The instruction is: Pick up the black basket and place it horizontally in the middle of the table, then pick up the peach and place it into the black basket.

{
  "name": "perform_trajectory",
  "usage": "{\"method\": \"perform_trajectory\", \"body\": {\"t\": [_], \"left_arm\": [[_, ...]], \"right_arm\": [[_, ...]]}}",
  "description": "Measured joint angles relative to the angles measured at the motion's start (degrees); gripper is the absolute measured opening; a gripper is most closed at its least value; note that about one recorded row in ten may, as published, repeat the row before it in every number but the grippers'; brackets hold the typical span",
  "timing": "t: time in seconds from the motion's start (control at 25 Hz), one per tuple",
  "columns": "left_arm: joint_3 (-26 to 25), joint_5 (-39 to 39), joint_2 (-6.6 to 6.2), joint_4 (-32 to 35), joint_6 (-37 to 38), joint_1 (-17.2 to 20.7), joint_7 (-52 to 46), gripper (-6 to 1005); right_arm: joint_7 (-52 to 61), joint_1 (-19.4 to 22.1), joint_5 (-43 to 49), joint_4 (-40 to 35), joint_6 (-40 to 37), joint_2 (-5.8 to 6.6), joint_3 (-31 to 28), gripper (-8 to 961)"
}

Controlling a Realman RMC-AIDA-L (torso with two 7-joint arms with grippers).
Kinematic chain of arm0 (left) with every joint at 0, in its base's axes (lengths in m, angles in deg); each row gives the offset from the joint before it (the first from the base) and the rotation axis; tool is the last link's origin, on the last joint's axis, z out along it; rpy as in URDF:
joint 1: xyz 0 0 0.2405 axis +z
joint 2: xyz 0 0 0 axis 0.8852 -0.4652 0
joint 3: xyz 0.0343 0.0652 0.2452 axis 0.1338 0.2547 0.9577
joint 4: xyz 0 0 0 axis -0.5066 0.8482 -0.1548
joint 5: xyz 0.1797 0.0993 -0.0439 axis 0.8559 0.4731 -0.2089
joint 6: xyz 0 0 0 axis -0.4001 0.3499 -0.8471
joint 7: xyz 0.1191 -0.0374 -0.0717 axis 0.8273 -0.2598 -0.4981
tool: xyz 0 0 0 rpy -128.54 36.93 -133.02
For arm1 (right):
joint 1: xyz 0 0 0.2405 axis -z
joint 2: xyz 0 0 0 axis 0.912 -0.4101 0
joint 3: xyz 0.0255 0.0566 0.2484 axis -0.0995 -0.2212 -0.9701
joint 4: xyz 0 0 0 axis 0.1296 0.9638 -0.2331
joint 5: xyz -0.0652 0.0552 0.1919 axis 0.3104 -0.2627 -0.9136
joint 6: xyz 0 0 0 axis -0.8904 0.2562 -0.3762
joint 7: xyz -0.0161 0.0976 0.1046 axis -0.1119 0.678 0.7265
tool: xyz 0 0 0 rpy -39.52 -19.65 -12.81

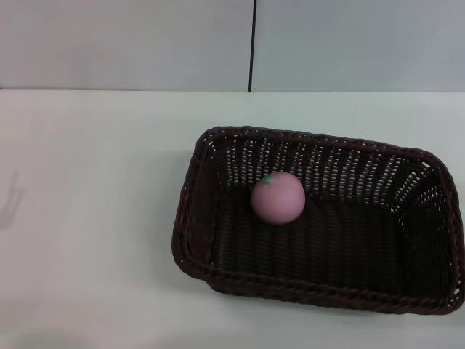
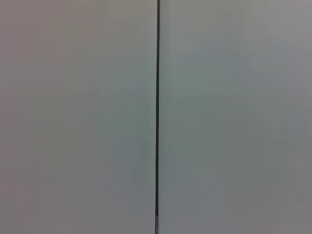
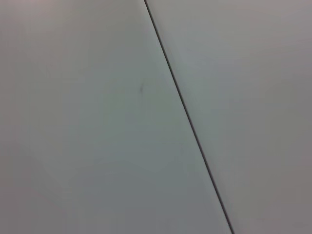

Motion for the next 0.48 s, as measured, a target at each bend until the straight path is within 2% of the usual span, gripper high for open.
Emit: {"method": "perform_trajectory", "body": {"t": [0.48], "left_arm": [[-0.91,-0.12,-0.13,-1.99,-2.12,-0.92,1.73,810]], "right_arm": [[-0.56,-1.34,0.19,-0.25,-1.06,-0.01,-0.01,512]]}}
